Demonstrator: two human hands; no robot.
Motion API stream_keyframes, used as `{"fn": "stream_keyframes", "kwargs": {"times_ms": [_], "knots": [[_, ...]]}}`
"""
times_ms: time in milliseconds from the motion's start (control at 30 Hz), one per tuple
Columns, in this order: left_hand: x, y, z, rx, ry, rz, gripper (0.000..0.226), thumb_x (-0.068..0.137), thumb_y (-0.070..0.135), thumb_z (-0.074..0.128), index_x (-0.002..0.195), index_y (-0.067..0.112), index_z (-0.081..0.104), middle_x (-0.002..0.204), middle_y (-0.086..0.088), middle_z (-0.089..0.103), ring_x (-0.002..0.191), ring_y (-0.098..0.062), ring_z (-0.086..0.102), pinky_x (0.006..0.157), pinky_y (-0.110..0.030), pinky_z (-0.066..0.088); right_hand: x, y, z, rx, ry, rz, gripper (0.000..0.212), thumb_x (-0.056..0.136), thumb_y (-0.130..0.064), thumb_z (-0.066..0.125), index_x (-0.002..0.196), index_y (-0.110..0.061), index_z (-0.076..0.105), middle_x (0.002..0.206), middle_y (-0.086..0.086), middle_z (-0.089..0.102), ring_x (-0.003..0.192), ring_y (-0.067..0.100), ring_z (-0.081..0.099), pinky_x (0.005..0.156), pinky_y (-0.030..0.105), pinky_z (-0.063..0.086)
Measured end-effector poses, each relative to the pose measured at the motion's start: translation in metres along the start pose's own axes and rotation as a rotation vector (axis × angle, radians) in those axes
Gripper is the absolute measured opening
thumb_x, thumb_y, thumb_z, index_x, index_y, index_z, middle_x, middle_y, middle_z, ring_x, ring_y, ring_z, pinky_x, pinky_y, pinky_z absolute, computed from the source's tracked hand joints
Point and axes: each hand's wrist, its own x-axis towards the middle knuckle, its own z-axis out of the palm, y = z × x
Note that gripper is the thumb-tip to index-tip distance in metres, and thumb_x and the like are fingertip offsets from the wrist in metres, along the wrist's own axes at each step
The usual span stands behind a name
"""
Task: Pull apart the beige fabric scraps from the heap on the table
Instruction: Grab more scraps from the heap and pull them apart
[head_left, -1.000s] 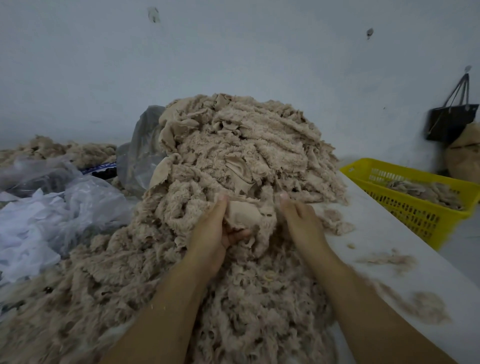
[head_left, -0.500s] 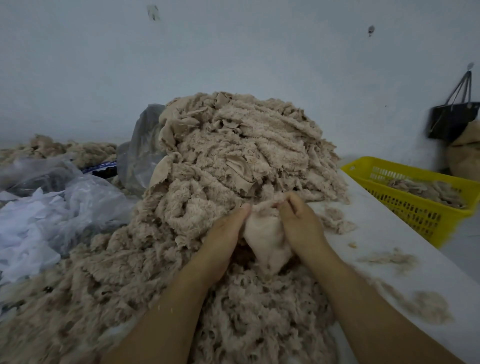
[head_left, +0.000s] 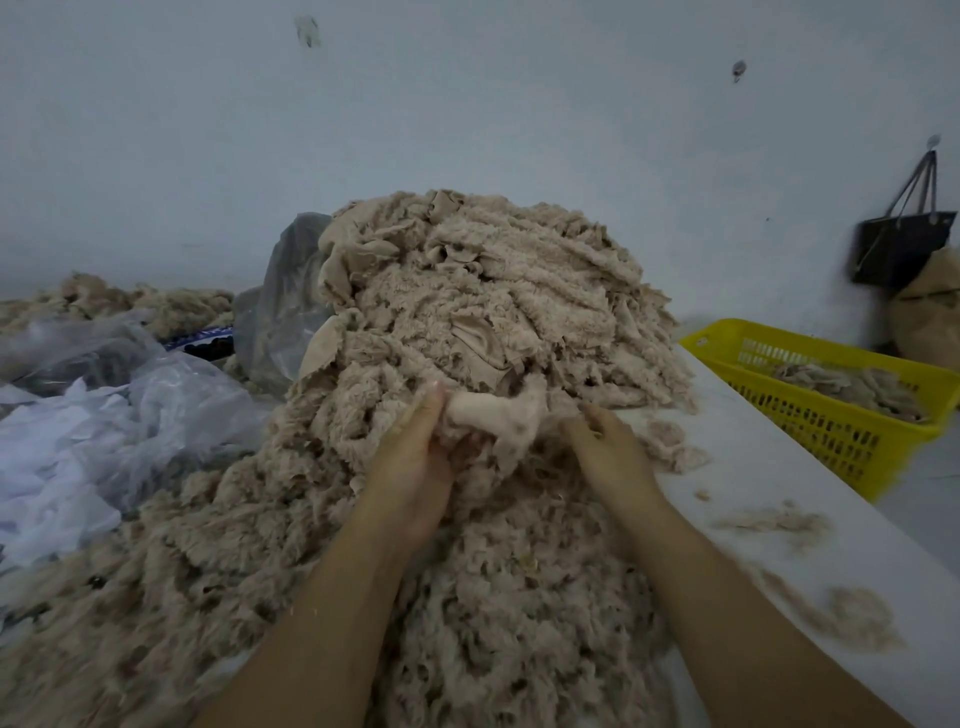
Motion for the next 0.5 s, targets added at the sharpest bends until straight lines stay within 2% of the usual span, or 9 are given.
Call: {"fn": "stream_keyframes", "kwargs": {"times_ms": [33,100,167,200,267,333,367,433,500], "knots": [[0.0,-0.001,-0.001,-0.002,-0.027,0.009,0.03,0.081,0.032,0.064,0.098,0.007,0.066,0.088,-0.004,0.073,0.082,-0.012,0.07,0.07,-0.024,0.058,-0.003,-0.003,0.004,-0.044,-0.027,-0.029,0.052,0.101,-0.046,0.042,0.147,-0.022,0.042,0.149,0.004,0.039,0.131,0.02,0.043,0.104,0.038,0.037],[-0.001,-0.001,-0.001,-0.009,-0.056,0.008,0.032,0.081,0.023,0.067,0.104,0.003,0.064,0.097,-0.008,0.074,0.09,-0.014,0.072,0.075,-0.024,0.058,-0.012,-0.008,0.005,-0.024,-0.002,-0.152,0.049,0.102,-0.054,0.035,0.14,-0.026,0.049,0.151,-0.001,0.038,0.125,0.01,0.042,0.101,0.035,0.035],[-0.002,-0.001,-0.002,0.016,-0.074,0.01,0.03,0.083,0.021,0.067,0.106,0.001,0.064,0.103,-0.011,0.074,0.095,-0.018,0.072,0.079,-0.026,0.058,-0.021,-0.01,0.004,0.118,0.001,-0.268,0.064,0.095,-0.068,0.03,0.121,-0.016,0.059,0.132,0.0,0.054,0.115,0.009,0.052,0.097,0.032,0.042],[-0.002,-0.002,-0.002,0.053,-0.084,0.02,0.029,0.085,0.022,0.067,0.105,0.002,0.066,0.105,-0.011,0.075,0.098,-0.019,0.072,0.08,-0.026,0.058,-0.024,-0.011,0.004,0.164,-0.028,-0.299,0.068,0.09,-0.073,0.03,0.116,-0.018,0.062,0.118,-0.005,0.059,0.109,0.003,0.054,0.094,0.024,0.043],[-0.004,-0.006,0.0,0.164,-0.107,0.044,0.03,0.087,0.027,0.067,0.107,0.006,0.069,0.109,-0.013,0.074,0.104,-0.023,0.071,0.084,-0.028,0.057,-0.028,-0.015,0.008,0.134,-0.082,-0.35,0.054,0.089,-0.074,0.035,0.096,-0.027,0.061,0.092,-0.011,0.056,0.086,-0.008,0.054,0.074,0.01,0.04],[-0.007,-0.009,0.002,0.243,-0.125,0.044,0.034,0.084,0.036,0.07,0.108,0.012,0.072,0.112,-0.013,0.074,0.107,-0.024,0.07,0.088,-0.032,0.055,-0.025,-0.017,0.015,0.032,-0.093,-0.349,0.041,0.095,-0.063,0.044,0.081,-0.024,0.049,0.076,-0.009,0.046,0.061,-0.003,0.045,0.057,0.011,0.036],[-0.007,-0.01,0.002,0.258,-0.116,0.038,0.032,0.083,0.039,0.071,0.105,0.017,0.074,0.111,-0.011,0.074,0.106,-0.024,0.071,0.09,-0.034,0.055,-0.023,-0.018,0.016,0.006,-0.068,-0.34,0.038,0.098,-0.055,0.045,0.079,-0.022,0.046,0.073,-0.008,0.044,0.057,-0.002,0.042,0.054,0.012,0.035],[-0.005,-0.011,0.001,0.279,-0.066,0.04,0.022,0.083,0.044,0.068,0.096,0.027,0.077,0.107,-0.005,0.076,0.103,-0.019,0.071,0.094,-0.037,0.051,-0.017,-0.016,0.014,0.038,0.02,-0.304,0.033,0.103,-0.046,0.041,0.081,-0.022,0.051,0.078,-0.003,0.052,0.065,-0.004,0.049,0.058,0.012,0.038],[-0.003,-0.014,0.001,0.32,-0.042,0.042,0.019,0.088,0.048,0.066,0.091,0.032,0.077,0.109,0.0,0.075,0.107,-0.017,0.069,0.1,-0.039,0.049,-0.013,-0.012,0.009,0.153,0.057,-0.231,0.033,0.104,-0.047,0.037,0.093,-0.024,0.058,0.094,-0.001,0.061,0.088,0.005,0.057,0.081,0.031,0.05]]}}
